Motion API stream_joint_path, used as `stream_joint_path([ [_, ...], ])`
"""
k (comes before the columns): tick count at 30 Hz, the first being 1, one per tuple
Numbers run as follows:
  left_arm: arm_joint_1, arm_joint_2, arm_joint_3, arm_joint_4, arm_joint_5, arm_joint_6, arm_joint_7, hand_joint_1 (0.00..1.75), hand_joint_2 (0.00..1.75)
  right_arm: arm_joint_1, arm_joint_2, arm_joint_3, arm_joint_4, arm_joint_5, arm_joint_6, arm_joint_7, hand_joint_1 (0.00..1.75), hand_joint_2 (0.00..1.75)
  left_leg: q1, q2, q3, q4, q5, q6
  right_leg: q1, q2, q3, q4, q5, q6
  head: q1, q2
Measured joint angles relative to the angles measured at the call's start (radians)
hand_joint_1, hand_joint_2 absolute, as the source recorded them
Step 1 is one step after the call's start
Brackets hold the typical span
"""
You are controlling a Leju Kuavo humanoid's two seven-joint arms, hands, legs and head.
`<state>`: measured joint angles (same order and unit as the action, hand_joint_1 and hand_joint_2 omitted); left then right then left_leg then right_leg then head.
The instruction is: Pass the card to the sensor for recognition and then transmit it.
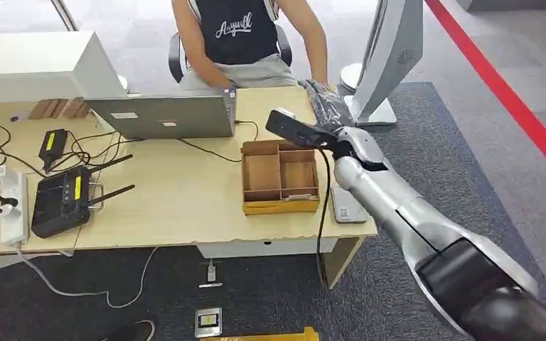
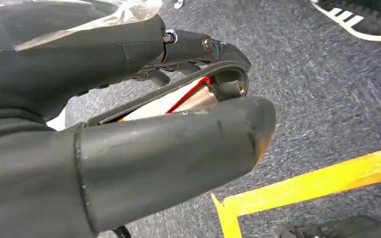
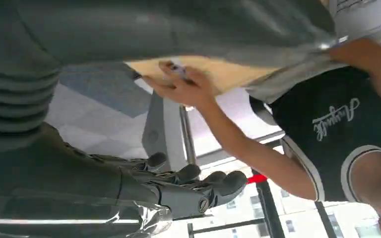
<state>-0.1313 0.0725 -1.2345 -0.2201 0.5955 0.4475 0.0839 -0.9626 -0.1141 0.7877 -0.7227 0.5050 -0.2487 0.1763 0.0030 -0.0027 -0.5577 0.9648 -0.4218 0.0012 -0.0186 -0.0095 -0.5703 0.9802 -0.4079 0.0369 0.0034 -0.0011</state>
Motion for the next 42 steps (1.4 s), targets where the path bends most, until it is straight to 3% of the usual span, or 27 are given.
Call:
stream_joint_path([
  [7,0.006,0.000,0.002,0.000,0.022,0.009,0.003,0.00,0.00,0.225,-0.071,-0.003,-0.305,0.034,0.013,0.029,0.00,1.75,0.000,0.000,0.000,0.000,-0.001,0.001,0.000,0.000,0.000,-0.001,0.000,0.000,0.000,0.000],
  [17,0.007,0.000,0.009,0.000,0.016,0.013,0.007,0.00,0.00,0.386,-0.169,-0.020,-0.525,0.066,-0.005,0.009,0.00,1.75,0.000,0.000,-0.001,0.000,-0.001,0.000,0.000,0.000,0.000,-0.001,0.000,0.000,0.000,0.000],
  [34,0.007,0.000,0.009,0.000,0.013,0.013,0.003,0.00,0.00,0.418,-0.214,-0.029,-0.631,0.100,0.003,0.021,0.00,1.75,0.000,0.000,0.000,0.000,-0.001,0.000,0.000,0.000,0.000,-0.001,0.000,0.000,0.000,0.000],
  [42,0.006,0.000,0.009,0.000,-0.004,0.009,0.000,0.00,0.00,0.439,-0.223,-0.029,-0.631,0.321,0.049,0.080,0.00,1.75,0.000,0.000,-0.001,0.000,-0.001,0.000,0.000,0.000,0.000,-0.001,0.000,0.000,0.000,0.000],
])
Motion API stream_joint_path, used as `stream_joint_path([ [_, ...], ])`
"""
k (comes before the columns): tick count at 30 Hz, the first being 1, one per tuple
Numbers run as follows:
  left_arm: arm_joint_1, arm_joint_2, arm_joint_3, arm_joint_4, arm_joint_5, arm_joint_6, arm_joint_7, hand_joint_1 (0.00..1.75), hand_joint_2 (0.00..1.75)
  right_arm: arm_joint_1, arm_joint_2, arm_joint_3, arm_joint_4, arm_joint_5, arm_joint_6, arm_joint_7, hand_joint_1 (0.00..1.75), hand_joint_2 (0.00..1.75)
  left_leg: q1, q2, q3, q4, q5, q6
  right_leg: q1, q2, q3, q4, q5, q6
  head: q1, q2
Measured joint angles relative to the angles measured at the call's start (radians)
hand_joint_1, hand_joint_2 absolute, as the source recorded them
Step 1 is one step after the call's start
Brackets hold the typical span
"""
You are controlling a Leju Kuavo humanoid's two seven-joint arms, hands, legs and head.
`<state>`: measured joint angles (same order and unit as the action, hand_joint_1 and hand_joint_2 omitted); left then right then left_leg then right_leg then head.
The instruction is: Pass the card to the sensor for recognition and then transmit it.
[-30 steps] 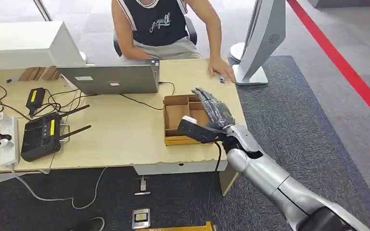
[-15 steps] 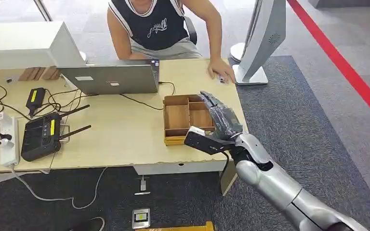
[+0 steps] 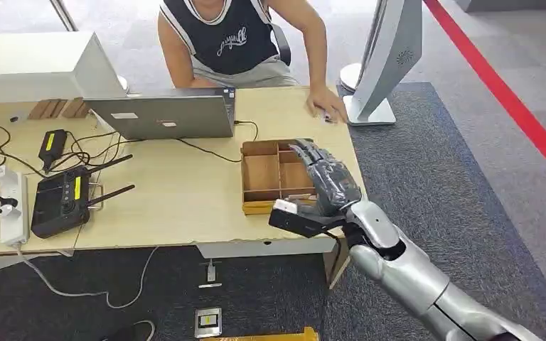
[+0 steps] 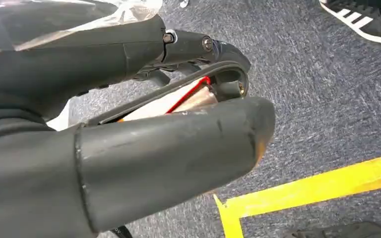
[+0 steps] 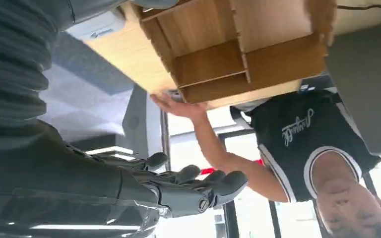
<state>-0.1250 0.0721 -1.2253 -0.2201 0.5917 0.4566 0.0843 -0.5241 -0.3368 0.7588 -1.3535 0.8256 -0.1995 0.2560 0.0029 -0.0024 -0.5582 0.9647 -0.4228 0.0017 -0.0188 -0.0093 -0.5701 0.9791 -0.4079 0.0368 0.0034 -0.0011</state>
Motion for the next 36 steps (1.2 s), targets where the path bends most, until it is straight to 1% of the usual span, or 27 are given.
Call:
stream_joint_path([
  [2,0.000,0.000,0.000,0.000,-0.004,-0.003,-0.003,0.00,0.00,0.007,0.000,0.000,0.001,0.025,0.015,0.016,0.00,1.75,0.000,0.000,0.000,0.000,0.000,0.000,0.000,0.000,0.000,0.000,0.000,0.000,0.000,0.000],
  [3,0.000,0.000,0.000,0.000,-0.006,-0.003,-0.006,0.00,0.00,0.009,0.000,0.002,0.002,0.052,0.038,0.027,0.00,1.75,0.000,0.000,0.000,0.000,0.000,0.000,0.000,0.000,0.000,0.000,0.000,0.000,0.000,0.000],
  [5,-0.002,0.000,0.000,0.000,-0.008,-0.003,-0.012,0.00,0.00,0.010,0.010,0.010,0.019,0.126,0.116,0.054,0.00,1.75,0.000,0.000,0.000,0.000,0.000,0.000,0.000,0.000,0.000,0.000,0.000,0.000,0.000,0.000],
  [7,-0.002,0.000,0.000,0.000,-0.008,-0.003,-0.013,0.00,0.00,0.013,0.017,0.018,0.036,0.150,0.136,0.069,0.00,1.75,0.000,0.000,-0.001,0.000,0.000,0.000,0.000,0.000,0.000,0.000,0.000,0.000,0.000,0.000],
  [10,-0.003,0.000,0.000,0.000,-0.008,-0.003,-0.008,0.00,0.00,0.014,0.025,0.030,0.065,0.172,0.133,0.086,0.00,1.75,0.000,0.000,-0.001,0.000,0.000,0.000,0.000,0.000,0.000,0.000,0.000,0.000,0.000,0.000],
  [16,-0.003,0.000,0.000,0.000,-0.008,-0.003,0.006,0.00,0.00,0.010,0.037,0.035,0.109,0.179,0.124,0.078,0.00,1.75,0.000,0.000,-0.001,0.000,0.000,0.000,0.000,0.000,0.000,0.000,0.000,0.000,0.000,0.000],
  [25,-0.003,0.000,0.000,0.000,-0.009,-0.005,0.002,0.00,0.00,-0.003,0.046,0.036,0.145,0.228,0.106,0.085,0.00,1.75,0.000,0.000,-0.001,0.000,0.000,0.000,0.000,0.000,0.000,0.000,0.000,0.000,0.000,0.000],
  [31,-0.003,0.000,0.000,0.000,-0.015,-0.005,0.002,0.00,0.00,-0.029,0.050,0.033,0.179,0.259,0.056,0.078,0.00,1.75,0.000,0.000,-0.001,0.000,0.000,0.000,0.000,0.000,0.000,0.000,0.000,0.000,0.000,0.000],
  [36,-0.003,0.000,0.000,0.000,-0.016,-0.005,0.002,0.00,0.00,-0.043,0.052,0.033,0.206,0.268,0.050,0.077,0.00,1.75,0.000,0.000,-0.001,0.000,0.000,0.000,0.000,0.000,0.000,0.000,0.000,0.000,0.000,0.000],
])
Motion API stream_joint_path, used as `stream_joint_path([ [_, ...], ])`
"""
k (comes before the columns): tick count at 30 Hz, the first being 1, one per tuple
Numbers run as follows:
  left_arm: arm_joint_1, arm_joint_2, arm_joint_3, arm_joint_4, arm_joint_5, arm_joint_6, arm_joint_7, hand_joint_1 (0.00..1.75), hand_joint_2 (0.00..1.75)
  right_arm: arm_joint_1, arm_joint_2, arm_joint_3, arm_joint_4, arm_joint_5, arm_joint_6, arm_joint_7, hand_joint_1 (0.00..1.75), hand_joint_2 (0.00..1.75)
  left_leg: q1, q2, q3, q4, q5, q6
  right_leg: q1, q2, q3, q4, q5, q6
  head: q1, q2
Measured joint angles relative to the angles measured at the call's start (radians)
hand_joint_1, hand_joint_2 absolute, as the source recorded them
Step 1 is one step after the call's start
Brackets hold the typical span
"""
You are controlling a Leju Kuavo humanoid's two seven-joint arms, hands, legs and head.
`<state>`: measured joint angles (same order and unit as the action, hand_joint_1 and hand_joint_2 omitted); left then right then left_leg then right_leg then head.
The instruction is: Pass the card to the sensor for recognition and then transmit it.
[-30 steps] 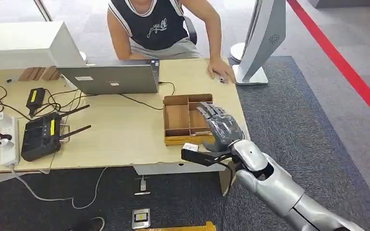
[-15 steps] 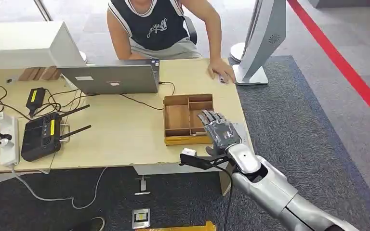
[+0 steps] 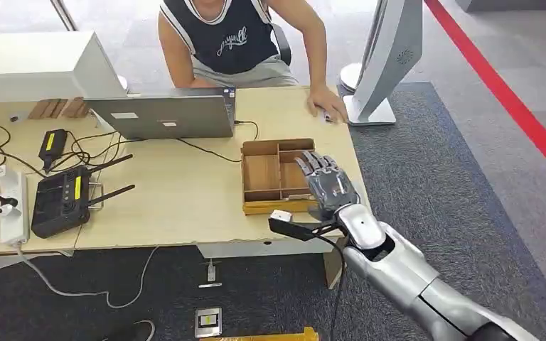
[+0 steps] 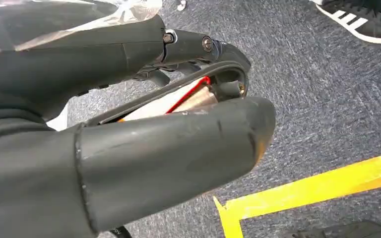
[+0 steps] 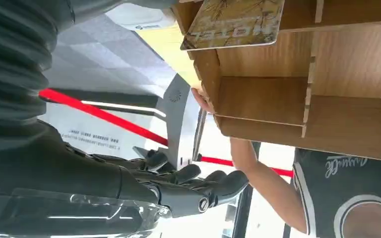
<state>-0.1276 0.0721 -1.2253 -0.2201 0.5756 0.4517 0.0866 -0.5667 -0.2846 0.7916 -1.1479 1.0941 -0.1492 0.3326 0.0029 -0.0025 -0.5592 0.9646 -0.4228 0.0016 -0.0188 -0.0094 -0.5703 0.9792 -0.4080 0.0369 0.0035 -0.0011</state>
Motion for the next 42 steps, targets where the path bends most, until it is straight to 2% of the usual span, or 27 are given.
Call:
stream_joint_path([
  [24,0.000,0.000,0.000,0.000,-0.002,-0.003,0.000,0.00,0.00,-0.012,0.011,-0.002,0.055,0.003,-0.011,-0.002,0.00,1.75,0.000,0.000,0.000,0.000,0.000,0.000,0.000,0.000,0.000,0.000,0.000,0.000,0.000,0.000],
  [42,0.000,0.000,0.000,0.000,-0.001,-0.005,-0.006,0.00,0.00,-0.031,0.061,0.002,0.146,-0.077,-0.011,-0.068,0.00,1.75,0.000,0.000,0.000,0.000,0.000,0.000,0.000,0.000,0.000,0.000,0.000,0.000,0.000,0.000],
])
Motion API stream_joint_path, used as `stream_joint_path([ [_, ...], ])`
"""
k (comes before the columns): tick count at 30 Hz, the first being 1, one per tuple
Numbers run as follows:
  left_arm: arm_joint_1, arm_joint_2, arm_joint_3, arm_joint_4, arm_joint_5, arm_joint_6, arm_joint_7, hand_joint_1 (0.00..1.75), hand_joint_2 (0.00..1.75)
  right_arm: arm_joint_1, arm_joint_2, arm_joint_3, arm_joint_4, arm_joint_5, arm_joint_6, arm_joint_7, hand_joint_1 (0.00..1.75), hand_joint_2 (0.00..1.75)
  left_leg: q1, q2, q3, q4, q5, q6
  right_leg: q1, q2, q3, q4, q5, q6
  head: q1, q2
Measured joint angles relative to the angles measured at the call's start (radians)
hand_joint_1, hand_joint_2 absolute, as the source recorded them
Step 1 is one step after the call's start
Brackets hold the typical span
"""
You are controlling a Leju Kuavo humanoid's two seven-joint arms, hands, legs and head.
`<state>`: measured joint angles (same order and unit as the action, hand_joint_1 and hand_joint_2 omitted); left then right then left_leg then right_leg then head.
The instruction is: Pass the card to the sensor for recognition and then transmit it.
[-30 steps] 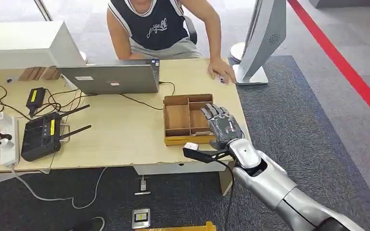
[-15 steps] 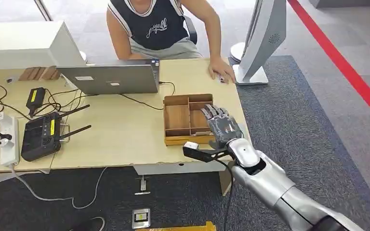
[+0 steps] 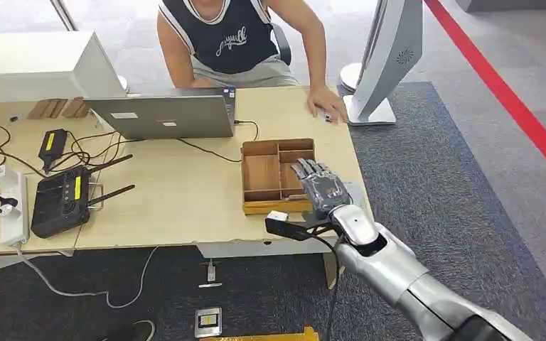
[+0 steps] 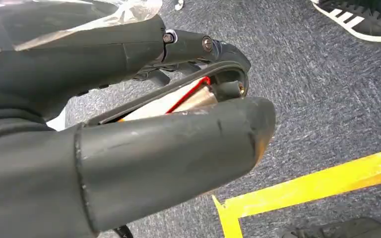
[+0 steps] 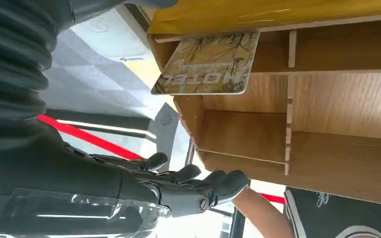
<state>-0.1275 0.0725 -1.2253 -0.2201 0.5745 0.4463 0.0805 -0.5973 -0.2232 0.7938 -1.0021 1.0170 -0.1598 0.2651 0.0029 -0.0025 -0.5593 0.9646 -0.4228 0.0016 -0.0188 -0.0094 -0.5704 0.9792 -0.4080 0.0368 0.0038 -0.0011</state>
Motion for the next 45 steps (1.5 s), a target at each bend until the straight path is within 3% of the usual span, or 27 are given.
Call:
stream_joint_path([
  [31,0.000,0.000,0.000,0.000,0.001,0.000,0.002,0.00,0.00,-0.010,0.023,0.010,0.101,-0.019,-0.015,-0.040,0.00,1.75,0.000,0.000,0.000,0.000,0.000,0.000,0.000,0.000,0.000,0.000,0.000,0.000,0.000,0.000],
  [32,0.000,0.000,0.000,0.000,0.002,0.003,0.006,0.00,0.00,-0.010,0.025,0.010,0.104,-0.020,-0.016,-0.041,0.07,1.75,0.000,0.000,0.000,0.000,0.000,0.000,0.000,0.000,0.000,0.000,0.000,0.000,0.000,0.000],
  [33,0.000,0.000,0.000,0.000,0.003,0.003,0.011,0.00,1.75,-0.012,0.027,0.010,0.109,-0.021,-0.018,-0.044,1.57,1.75,0.000,0.000,0.000,0.000,0.000,0.000,0.000,0.000,0.000,0.000,0.000,0.000,0.000,0.000],
  [34,0.000,0.000,0.000,0.000,0.007,0.001,0.012,0.00,1.75,-0.015,0.030,0.010,0.113,-0.024,-0.018,-0.048,1.75,1.75,0.000,0.000,0.000,0.000,0.000,0.000,0.000,0.000,0.000,0.000,0.000,0.000,0.000,0.000],
  [45,0.000,0.000,0.000,0.000,0.009,-0.003,0.012,0.00,1.75,-0.030,0.046,0.011,0.153,-0.048,-0.017,-0.059,1.75,1.75,0.000,0.000,0.000,0.000,0.000,0.000,0.000,0.000,0.000,0.000,0.000,0.000,0.000,0.000],
])
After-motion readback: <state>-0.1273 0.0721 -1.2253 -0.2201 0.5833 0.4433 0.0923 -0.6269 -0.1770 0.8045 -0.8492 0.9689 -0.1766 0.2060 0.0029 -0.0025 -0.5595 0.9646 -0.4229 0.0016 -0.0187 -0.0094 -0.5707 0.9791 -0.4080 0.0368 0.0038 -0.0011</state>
